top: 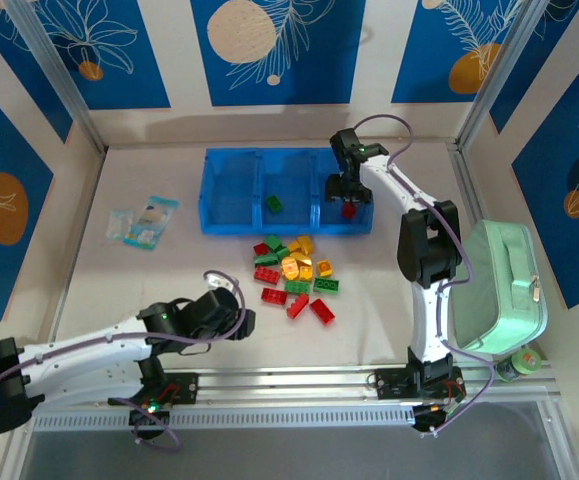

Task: Sort the legos into containers by color
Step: Place the lego in the container, then pick up the lego from the center of the table.

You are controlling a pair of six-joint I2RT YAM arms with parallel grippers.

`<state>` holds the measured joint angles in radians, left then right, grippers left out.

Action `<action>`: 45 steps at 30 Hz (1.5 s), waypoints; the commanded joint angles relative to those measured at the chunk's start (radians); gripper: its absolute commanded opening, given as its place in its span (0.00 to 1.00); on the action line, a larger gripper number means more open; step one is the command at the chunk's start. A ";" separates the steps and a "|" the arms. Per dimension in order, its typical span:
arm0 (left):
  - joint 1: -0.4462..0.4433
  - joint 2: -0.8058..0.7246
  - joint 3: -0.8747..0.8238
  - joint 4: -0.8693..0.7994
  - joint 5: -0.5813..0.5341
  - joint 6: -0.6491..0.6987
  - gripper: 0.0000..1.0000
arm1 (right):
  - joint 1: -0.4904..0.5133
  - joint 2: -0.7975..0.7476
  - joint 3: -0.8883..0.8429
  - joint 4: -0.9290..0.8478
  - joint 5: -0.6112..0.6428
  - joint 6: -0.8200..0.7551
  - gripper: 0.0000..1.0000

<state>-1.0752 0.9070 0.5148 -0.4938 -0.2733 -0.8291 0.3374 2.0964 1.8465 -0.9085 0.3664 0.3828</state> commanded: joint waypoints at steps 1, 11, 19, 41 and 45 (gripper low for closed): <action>-0.009 0.065 0.111 0.035 -0.033 0.051 0.77 | 0.025 -0.092 0.056 -0.051 0.005 0.002 0.72; 0.005 0.560 0.571 0.053 0.033 0.242 0.78 | 0.167 -0.551 -0.157 -0.040 0.111 0.045 0.75; 0.041 0.972 0.930 -0.011 0.109 0.289 0.76 | 0.241 -0.886 -0.484 -0.041 0.144 0.146 0.75; 0.087 1.293 1.228 -0.143 0.085 0.290 0.65 | 0.226 -1.246 -0.799 -0.103 0.140 0.253 0.78; 0.089 1.303 1.228 -0.147 0.079 0.288 0.59 | 0.201 -1.276 -0.755 -0.099 0.162 0.244 0.94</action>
<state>-0.9970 2.1818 1.7161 -0.6006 -0.1879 -0.5415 0.5545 0.8459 1.0492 -0.9966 0.4999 0.6170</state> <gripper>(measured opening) 0.600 0.918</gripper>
